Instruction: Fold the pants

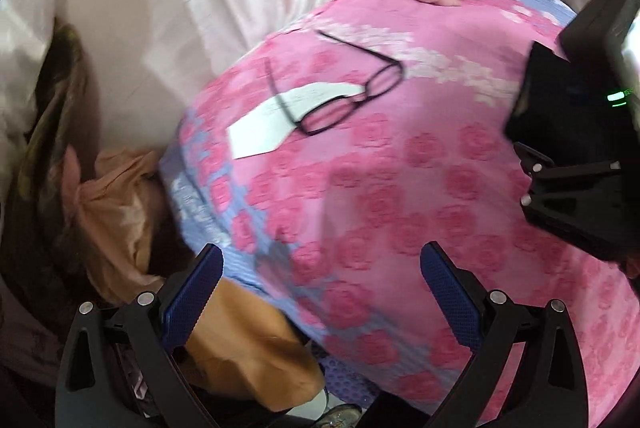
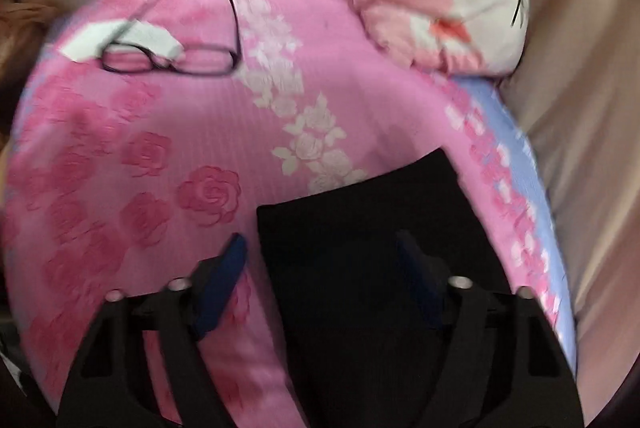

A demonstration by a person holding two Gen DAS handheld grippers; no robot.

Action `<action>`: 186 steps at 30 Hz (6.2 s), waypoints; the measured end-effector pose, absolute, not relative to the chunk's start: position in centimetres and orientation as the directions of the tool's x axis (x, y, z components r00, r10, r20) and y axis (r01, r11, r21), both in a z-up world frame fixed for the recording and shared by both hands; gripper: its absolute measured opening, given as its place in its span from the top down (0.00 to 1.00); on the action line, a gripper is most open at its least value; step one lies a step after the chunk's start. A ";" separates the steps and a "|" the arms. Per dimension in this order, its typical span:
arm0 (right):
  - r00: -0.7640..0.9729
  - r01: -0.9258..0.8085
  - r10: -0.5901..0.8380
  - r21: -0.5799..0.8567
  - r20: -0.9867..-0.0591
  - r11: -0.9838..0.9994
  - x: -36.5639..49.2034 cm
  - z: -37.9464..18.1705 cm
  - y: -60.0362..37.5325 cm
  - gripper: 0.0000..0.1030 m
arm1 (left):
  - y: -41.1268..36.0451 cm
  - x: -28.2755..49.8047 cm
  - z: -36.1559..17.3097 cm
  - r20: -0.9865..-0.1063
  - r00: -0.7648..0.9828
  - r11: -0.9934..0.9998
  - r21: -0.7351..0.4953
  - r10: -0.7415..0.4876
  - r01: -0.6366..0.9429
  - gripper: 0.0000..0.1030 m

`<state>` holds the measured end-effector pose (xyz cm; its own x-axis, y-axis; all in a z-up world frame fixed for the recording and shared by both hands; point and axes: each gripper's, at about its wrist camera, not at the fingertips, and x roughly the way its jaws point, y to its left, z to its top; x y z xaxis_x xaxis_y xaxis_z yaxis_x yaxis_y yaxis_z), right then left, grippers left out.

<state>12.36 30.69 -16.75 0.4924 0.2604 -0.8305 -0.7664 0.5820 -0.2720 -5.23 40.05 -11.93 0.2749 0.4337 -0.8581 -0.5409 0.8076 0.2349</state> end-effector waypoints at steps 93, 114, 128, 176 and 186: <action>0.479 0.114 0.203 0.290 -0.854 0.950 5.3 -13.6 -24.8 0.95 | -8.0 3.0 -13.9 -0.891 0.452 0.893 0.173 -0.038 0.416 0.05; 0.233 -0.380 0.406 0.302 -0.884 0.874 29.7 -11.2 -0.7 0.78 | -0.9 3.9 -15.9 -0.901 0.433 0.969 0.094 -0.013 0.226 0.05; 0.579 -0.038 0.223 0.247 -0.784 0.968 14.5 -4.2 -14.4 0.77 | 0.2 5.5 -12.0 -0.879 0.472 0.977 0.035 -0.070 0.209 0.05; 0.461 0.254 0.285 0.433 -0.841 0.865 4.4 -12.8 -22.2 0.59 | -3.4 5.5 -16.6 -0.931 0.311 0.913 -0.055 -0.193 0.403 0.15; 0.446 0.266 0.504 0.648 -0.739 0.714 1.4 -16.1 -21.2 0.34 | 0.4 6.7 -17.1 -0.860 0.244 0.890 -0.405 -0.449 0.210 0.05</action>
